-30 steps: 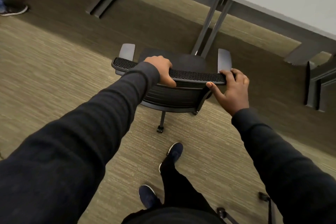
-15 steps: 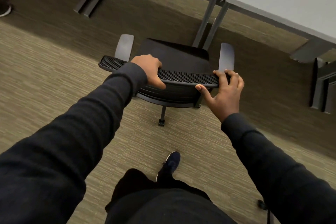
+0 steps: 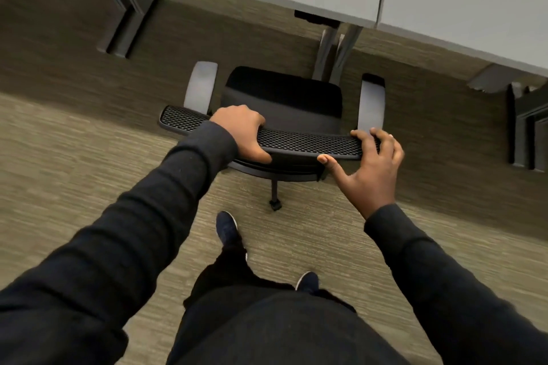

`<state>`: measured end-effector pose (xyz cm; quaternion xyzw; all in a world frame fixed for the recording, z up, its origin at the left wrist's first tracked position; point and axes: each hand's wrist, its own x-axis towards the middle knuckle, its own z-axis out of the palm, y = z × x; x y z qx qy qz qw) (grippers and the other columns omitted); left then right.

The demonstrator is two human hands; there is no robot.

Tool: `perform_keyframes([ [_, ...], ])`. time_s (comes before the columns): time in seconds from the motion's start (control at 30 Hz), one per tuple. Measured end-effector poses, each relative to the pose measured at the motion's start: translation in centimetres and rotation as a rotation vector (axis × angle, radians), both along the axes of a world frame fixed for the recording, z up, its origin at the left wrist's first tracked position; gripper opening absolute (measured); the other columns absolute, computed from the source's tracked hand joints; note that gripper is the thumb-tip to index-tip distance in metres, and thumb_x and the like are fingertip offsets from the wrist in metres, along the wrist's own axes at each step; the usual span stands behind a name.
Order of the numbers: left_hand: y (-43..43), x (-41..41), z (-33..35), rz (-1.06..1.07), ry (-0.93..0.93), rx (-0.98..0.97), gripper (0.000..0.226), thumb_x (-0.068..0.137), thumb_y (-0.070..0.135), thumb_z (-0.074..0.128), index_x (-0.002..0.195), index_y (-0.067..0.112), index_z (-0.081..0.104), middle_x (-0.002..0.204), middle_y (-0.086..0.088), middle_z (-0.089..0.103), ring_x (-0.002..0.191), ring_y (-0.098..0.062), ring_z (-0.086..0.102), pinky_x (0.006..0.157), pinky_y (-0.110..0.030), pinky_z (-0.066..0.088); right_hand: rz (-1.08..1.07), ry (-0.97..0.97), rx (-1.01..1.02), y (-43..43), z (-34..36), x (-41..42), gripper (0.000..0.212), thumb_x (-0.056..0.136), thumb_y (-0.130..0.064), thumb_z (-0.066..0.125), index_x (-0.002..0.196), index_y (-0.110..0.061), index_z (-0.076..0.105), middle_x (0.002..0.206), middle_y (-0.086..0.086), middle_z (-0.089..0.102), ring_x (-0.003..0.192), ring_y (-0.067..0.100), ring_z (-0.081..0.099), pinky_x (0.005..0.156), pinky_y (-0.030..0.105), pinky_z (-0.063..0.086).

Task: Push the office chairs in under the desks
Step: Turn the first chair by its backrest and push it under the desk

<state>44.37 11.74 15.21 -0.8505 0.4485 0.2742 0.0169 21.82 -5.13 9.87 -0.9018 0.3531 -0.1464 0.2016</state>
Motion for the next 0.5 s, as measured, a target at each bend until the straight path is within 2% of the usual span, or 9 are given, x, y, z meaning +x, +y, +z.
perform_keyframes([
  [0.07,-0.2,-0.4,-0.1,-0.033,-0.006,-0.015,0.057,0.061,0.068,0.065,0.094,0.021,0.063,0.084,0.001,0.064,0.078,-0.022,0.061,0.074,-0.038,0.056,-0.005,-0.008,-0.013,0.1,0.3,-0.4,0.088,0.073,-0.091,0.050,0.131,-0.025,0.057,0.141,0.011,0.044,0.135,0.038,0.031,0.108,0.051,0.037],
  [0.27,3.1,6.4,-0.1,-0.116,0.012,0.011,0.055,0.062,0.067,0.066,0.093,0.022,0.061,0.085,0.002,0.064,0.078,-0.020,0.061,0.072,-0.038,0.055,-0.061,-0.009,0.014,5.1,0.8,5.0,0.087,0.073,-0.087,0.055,0.129,-0.020,0.060,0.138,0.010,0.046,0.134,0.038,0.033,0.109,0.053,0.037],
  [0.4,4.6,10.5,-0.6,-0.131,-0.010,0.015,0.056,0.055,0.071,0.059,0.090,0.028,0.058,0.083,0.007,0.064,0.077,-0.017,0.061,0.067,-0.033,0.051,-0.048,-0.015,0.039,6.9,1.0,8.2,0.085,0.070,-0.082,0.062,0.128,-0.020,0.062,0.135,0.008,0.049,0.133,0.039,0.034,0.110,0.048,0.031],
  [0.5,5.2,12.9,-0.7,-0.124,-0.033,0.021,0.061,0.051,0.074,0.055,0.093,0.029,0.059,0.086,0.008,0.065,0.079,-0.016,0.061,0.067,-0.032,0.050,-0.044,-0.026,0.077,7.7,0.9,10.3,0.080,0.070,-0.076,0.070,0.129,-0.021,0.062,0.136,0.006,0.048,0.136,0.038,0.031,0.111,0.052,0.034],
])
